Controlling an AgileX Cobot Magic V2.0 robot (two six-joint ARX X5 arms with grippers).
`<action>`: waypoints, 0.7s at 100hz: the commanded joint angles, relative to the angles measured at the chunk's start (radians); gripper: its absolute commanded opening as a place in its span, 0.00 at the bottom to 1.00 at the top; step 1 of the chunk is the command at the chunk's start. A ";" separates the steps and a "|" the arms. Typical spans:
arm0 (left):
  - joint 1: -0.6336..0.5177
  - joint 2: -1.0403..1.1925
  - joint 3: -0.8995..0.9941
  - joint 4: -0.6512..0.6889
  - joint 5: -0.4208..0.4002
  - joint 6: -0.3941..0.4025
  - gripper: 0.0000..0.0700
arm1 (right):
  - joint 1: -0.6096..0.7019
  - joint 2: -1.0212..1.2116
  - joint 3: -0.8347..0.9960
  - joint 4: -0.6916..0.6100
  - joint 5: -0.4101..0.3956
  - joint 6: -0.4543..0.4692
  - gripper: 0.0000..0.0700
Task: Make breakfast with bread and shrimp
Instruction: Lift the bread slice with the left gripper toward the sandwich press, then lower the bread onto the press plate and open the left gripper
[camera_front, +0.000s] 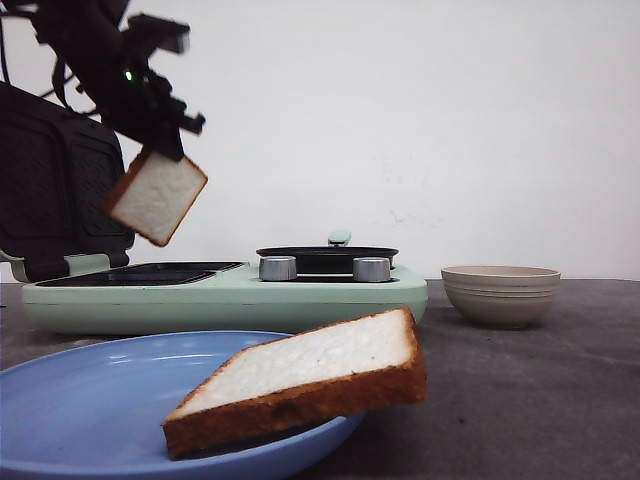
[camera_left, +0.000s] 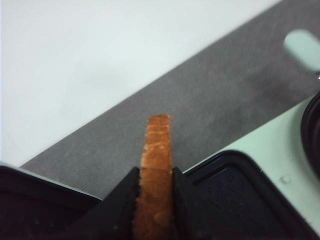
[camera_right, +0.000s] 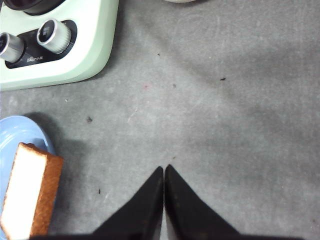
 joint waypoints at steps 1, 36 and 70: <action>-0.002 0.025 0.032 0.036 -0.013 0.048 0.01 | 0.000 0.003 0.015 0.005 0.000 -0.011 0.00; -0.002 0.069 0.032 0.078 -0.022 0.100 0.01 | 0.000 0.003 0.015 0.005 0.000 -0.011 0.00; -0.002 0.109 0.032 0.065 -0.022 0.099 0.01 | 0.000 0.003 0.015 0.005 0.000 -0.011 0.00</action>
